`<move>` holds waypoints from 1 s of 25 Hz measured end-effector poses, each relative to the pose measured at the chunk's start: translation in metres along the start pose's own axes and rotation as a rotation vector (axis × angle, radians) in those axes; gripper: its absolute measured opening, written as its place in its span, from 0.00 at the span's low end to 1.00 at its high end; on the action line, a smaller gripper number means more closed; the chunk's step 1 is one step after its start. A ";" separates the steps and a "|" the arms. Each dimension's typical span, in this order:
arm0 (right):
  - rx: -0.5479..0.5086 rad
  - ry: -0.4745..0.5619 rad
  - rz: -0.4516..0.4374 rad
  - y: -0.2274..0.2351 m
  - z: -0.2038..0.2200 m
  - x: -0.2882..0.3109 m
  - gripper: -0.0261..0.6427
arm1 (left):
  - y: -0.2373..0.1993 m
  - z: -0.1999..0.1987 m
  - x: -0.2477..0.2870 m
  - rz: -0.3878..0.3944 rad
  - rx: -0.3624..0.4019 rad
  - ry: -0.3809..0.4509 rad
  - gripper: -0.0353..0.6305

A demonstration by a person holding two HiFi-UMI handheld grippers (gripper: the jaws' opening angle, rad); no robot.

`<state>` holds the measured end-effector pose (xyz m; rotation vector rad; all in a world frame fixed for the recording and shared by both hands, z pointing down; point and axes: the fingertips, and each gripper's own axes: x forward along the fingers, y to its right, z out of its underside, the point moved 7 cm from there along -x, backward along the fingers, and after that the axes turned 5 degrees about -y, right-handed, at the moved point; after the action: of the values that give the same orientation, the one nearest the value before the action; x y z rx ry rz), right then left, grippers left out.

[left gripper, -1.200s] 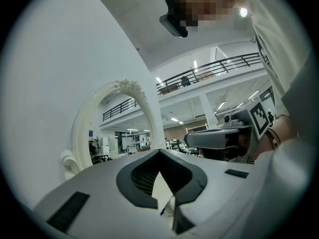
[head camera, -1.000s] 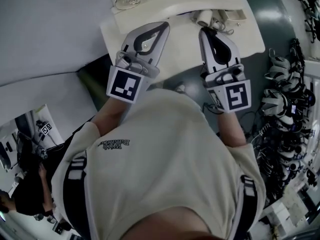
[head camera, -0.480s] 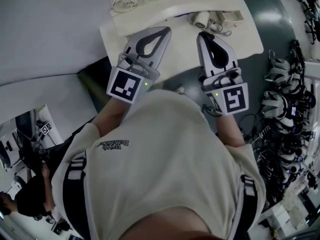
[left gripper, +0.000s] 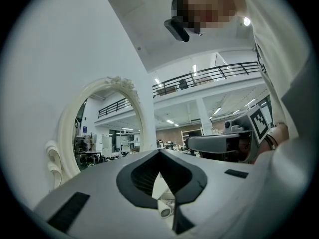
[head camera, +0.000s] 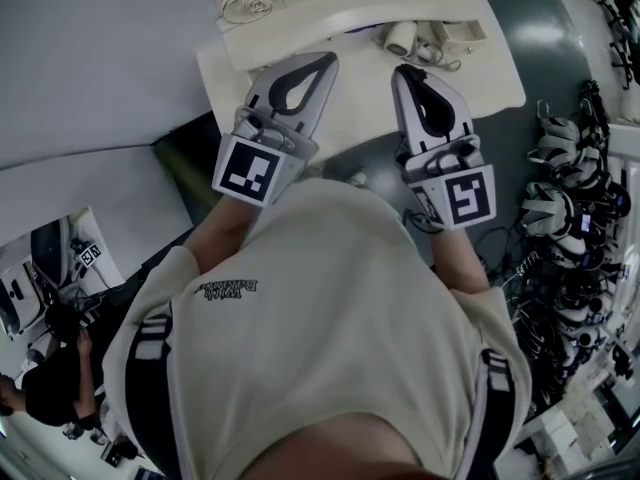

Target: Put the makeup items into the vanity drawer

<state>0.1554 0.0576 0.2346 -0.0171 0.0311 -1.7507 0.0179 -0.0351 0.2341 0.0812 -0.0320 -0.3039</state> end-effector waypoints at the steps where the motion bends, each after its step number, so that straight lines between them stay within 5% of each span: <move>1: 0.005 0.002 -0.002 0.000 0.000 0.000 0.05 | 0.000 0.000 0.000 0.000 -0.003 -0.003 0.07; 14: 0.028 -0.016 -0.065 -0.003 0.009 0.011 0.05 | -0.008 0.008 -0.004 -0.048 0.011 -0.056 0.07; 25: -0.003 -0.112 -0.244 -0.035 0.035 0.072 0.05 | -0.055 0.035 -0.029 -0.193 0.030 -0.127 0.07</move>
<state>0.1093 -0.0078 0.2699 -0.1251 -0.0523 -1.9909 -0.0273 -0.0812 0.2642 0.0953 -0.1556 -0.5011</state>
